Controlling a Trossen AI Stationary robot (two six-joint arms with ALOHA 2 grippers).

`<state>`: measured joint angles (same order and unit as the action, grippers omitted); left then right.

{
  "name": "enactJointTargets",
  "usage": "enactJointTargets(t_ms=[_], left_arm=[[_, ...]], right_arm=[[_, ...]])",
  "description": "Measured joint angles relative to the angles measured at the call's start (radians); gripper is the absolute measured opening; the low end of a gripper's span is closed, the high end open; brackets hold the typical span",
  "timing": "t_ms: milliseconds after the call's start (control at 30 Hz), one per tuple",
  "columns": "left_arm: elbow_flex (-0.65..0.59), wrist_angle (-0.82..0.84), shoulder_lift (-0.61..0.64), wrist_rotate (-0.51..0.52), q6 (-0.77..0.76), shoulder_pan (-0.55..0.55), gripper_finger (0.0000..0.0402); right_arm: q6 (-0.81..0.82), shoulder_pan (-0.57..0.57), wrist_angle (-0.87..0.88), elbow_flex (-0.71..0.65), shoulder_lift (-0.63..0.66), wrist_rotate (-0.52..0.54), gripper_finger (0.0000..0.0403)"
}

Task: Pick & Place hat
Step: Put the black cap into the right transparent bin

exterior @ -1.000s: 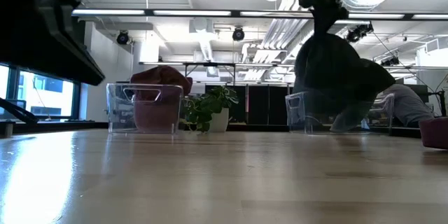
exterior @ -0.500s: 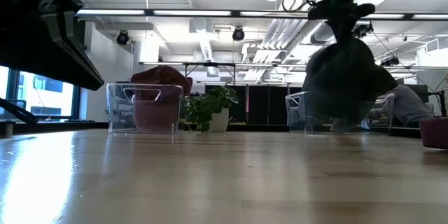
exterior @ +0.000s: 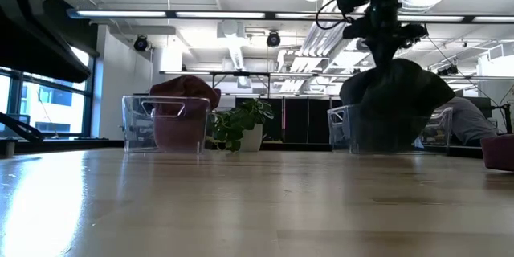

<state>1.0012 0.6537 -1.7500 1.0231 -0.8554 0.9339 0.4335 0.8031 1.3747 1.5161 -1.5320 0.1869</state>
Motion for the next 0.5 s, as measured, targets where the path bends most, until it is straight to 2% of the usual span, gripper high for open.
enactJointTargets(t_ms=[133, 400, 500], left_arm=[[0.000, 0.000, 0.000, 0.020, -0.014, 0.012, 0.0003], [0.000, 0.000, 0.000, 0.019, -0.014, 0.009, 0.0003], [0.000, 0.001, 0.000, 0.020, -0.014, 0.009, 0.0003]], right_arm=[[-0.049, 0.008, -0.038, -0.008, 0.000, -0.006, 0.0073], [-0.140, 0.047, -0.043, 0.085, 0.008, -0.084, 0.0200], [-0.193, 0.049, -0.074, 0.105, 0.009, -0.124, 0.0232]])
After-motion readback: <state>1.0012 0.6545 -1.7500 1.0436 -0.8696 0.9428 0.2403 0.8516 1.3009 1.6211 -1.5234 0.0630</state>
